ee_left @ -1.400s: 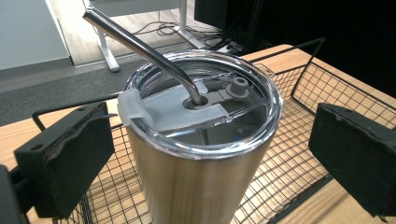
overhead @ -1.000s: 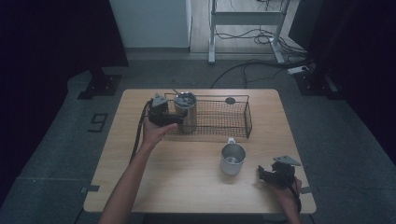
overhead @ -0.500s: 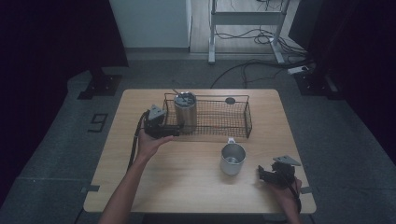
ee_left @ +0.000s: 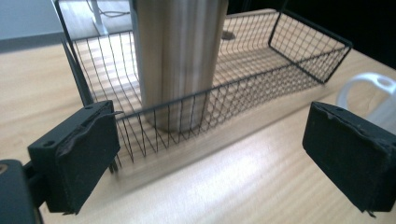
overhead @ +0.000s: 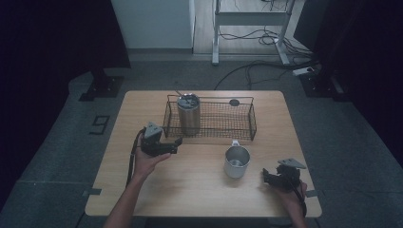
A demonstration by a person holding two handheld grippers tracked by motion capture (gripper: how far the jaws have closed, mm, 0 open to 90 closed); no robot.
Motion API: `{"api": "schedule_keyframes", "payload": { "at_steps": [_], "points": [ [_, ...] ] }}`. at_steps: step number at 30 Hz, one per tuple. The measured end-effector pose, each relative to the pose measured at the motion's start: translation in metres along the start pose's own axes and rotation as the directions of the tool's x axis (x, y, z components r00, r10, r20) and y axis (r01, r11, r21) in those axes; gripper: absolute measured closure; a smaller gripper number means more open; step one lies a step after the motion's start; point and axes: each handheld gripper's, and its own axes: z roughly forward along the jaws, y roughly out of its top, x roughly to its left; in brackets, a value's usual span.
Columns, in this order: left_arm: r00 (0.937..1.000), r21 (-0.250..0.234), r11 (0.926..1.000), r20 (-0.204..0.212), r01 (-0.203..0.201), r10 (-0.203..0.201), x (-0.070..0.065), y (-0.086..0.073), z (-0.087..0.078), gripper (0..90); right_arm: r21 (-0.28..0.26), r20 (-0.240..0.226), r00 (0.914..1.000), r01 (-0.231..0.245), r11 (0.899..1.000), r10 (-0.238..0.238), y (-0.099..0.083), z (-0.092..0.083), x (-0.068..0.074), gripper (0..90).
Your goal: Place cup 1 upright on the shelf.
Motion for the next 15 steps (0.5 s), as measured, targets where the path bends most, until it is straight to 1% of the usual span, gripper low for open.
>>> {"api": "schedule_keyframes", "payload": {
  "at_steps": [2,3,4,8,10,13,14,15],
  "points": [
    [1.0000,0.006,1.0000,0.001,0.000,0.000,-0.001,-0.003,-0.001,3.8,0.000,0.000,1.0000,0.000,1.000,0.000,0.000,0.000,0.000,14.9],
    [0.9999,0.017,0.9998,0.013,0.009,-0.009,-0.003,-0.010,-0.004,3.8,0.000,0.000,1.0000,0.000,1.000,0.000,0.000,0.000,0.000,14.9],
    [0.9999,0.017,0.9998,0.013,0.009,-0.009,-0.003,-0.010,-0.004,3.7,0.000,0.000,1.0000,0.000,1.000,0.000,0.000,0.000,0.000,14.9],
    [0.9997,0.046,0.9989,0.017,0.014,-0.015,-0.007,-0.031,-0.007,3.8,0.000,0.000,1.0000,0.000,1.000,0.000,0.000,0.000,0.000,14.9],
    [0.9997,0.050,0.9986,0.019,0.017,-0.018,-0.007,-0.034,-0.007,4.1,0.000,0.000,1.0000,0.000,1.000,0.000,0.000,0.000,0.000,14.9],
    [0.9994,0.073,0.9970,0.022,0.025,-0.027,-0.009,-0.049,-0.009,4.1,0.000,0.000,1.0000,0.000,1.000,0.000,0.000,0.000,0.000,14.9],
    [0.9994,0.073,0.9970,0.022,0.025,-0.027,-0.009,-0.049,-0.009,4.0,0.000,0.000,1.0000,0.000,1.000,0.000,0.000,0.000,0.000,14.9],
    [0.9995,0.085,0.9962,0.023,0.020,-0.022,-0.010,-0.054,-0.011,4.0,0.000,0.000,1.0000,0.000,1.000,0.000,0.000,0.000,0.000,14.9]
  ]
}}
